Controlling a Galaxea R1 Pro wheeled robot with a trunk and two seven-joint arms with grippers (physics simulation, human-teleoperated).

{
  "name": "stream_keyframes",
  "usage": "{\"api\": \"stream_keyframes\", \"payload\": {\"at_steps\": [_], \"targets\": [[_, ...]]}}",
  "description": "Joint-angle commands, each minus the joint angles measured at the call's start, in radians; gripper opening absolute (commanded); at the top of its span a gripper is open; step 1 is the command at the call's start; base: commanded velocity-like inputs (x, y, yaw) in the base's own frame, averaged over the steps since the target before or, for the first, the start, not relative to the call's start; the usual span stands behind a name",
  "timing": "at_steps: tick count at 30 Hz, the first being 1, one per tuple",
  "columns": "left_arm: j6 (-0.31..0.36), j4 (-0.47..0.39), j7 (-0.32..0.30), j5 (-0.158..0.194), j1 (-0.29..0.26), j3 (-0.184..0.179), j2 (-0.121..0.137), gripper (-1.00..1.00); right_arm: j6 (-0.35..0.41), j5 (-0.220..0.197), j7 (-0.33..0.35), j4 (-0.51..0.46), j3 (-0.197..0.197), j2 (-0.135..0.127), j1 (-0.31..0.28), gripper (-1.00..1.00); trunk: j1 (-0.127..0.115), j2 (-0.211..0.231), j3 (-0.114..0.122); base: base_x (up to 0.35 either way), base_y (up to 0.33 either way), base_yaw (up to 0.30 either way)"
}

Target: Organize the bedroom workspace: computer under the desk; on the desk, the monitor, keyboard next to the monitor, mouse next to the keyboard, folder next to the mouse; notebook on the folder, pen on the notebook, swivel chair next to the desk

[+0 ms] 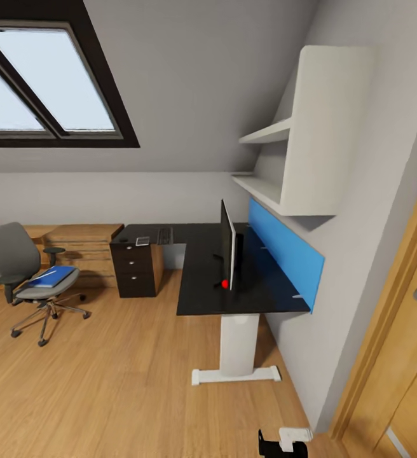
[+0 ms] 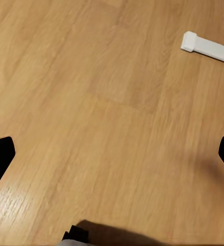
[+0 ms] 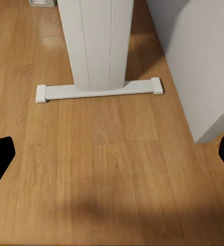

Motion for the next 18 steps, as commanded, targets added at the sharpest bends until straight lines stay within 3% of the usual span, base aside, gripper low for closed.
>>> {"api": "stream_keyframes", "payload": {"at_steps": [1, 18], "targets": [[-0.004, 0.005, 0.003, 0.008, -0.001, -0.009, 0.000, 1.00, -0.002, -0.004, -0.005, 0.001, 0.008, 0.000, 0.000, 1.00, 0.000, -0.001, -0.002, 0.000, 0.000, 0.103], [-0.021, 0.034, 0.000, 0.004, -0.001, -0.012, -0.002, 1.00, -0.003, -0.004, -0.004, 0.001, 0.006, -0.001, 0.000, 1.00, 0.000, -0.001, -0.028, 0.000, 0.000, 0.121]]}}
